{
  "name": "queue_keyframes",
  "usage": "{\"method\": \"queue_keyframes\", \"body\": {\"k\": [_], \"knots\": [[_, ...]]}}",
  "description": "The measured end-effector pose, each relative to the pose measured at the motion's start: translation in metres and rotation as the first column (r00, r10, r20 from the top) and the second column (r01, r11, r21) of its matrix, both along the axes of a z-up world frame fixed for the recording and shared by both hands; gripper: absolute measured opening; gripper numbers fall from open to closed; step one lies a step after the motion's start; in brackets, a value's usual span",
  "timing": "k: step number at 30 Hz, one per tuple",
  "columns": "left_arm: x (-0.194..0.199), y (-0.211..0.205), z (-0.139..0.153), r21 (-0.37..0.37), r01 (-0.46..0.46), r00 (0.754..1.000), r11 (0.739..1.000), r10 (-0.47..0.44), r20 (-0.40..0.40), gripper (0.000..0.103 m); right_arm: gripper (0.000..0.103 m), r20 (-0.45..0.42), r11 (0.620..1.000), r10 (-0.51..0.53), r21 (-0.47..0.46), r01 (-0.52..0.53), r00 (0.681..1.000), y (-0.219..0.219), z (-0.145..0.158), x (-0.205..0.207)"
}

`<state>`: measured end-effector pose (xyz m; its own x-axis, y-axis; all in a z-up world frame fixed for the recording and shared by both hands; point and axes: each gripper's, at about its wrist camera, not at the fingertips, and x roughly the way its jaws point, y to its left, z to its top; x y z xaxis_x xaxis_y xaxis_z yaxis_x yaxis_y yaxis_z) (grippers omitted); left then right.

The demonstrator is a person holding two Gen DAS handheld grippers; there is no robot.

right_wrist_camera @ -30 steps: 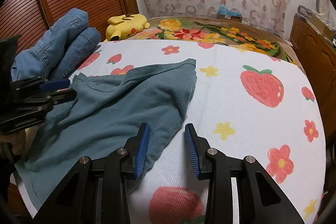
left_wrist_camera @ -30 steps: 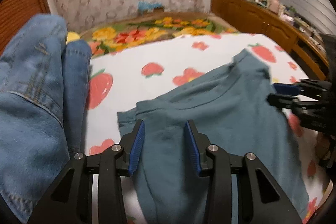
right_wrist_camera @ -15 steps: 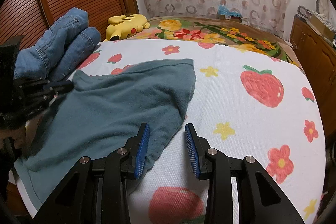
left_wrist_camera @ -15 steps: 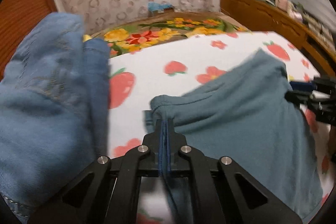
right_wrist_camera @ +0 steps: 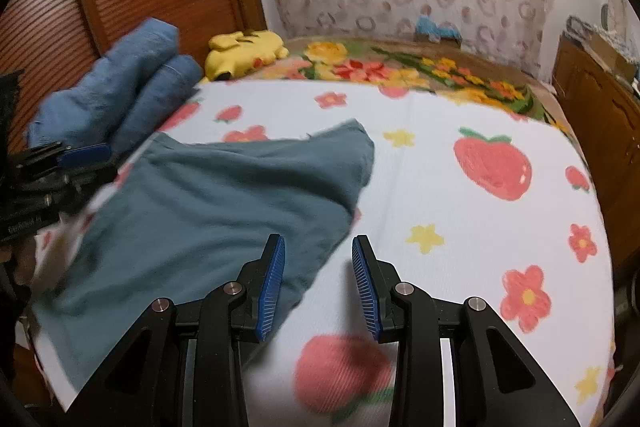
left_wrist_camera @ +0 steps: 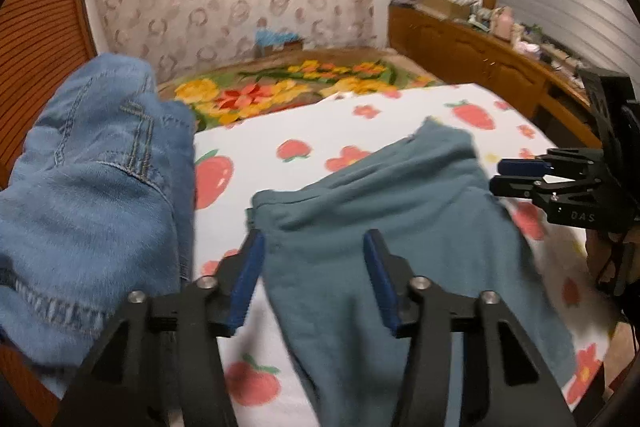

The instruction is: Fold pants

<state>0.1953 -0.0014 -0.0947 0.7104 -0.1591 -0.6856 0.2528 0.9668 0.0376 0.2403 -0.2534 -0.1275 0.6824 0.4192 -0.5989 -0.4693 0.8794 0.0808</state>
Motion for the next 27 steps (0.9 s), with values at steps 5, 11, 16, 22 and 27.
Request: {"method": "queue_keyframes", "body": {"k": [5, 11, 16, 22, 27], "knots": [[-0.025, -0.009, 0.010, -0.006, 0.005, 0.999, 1.000, -0.004, 0.051, 0.065, 0.036, 0.068, 0.999, 0.030, 0.013, -0.031, 0.997, -0.001, 0.023, -0.043], [-0.054, -0.015, 0.018, -0.059, 0.036, 0.996, 0.998, -0.031, 0.086, 0.065, 0.043, 0.116, 0.999, 0.030, 0.037, -0.035, 0.993, -0.009, 0.031, -0.086], [-0.070, -0.019, 0.021, -0.073, 0.028, 0.995, 0.997, -0.021, 0.095, 0.065, 0.043, 0.168, 0.998, 0.016, 0.059, -0.026, 0.986, -0.018, 0.034, -0.123], [-0.087, -0.018, 0.022, -0.094, 0.014, 0.995, 0.995, -0.004, 0.104, 0.065, 0.043, 0.276, 0.999, -0.003, 0.040, -0.009, 0.961, -0.027, 0.046, -0.171], [-0.105, -0.017, 0.027, -0.094, 0.006, 0.992, 0.996, 0.005, 0.123, 0.065, 0.043, 0.320, 0.999, -0.023, 0.054, 0.006, 0.947, -0.038, 0.051, -0.206]]}}
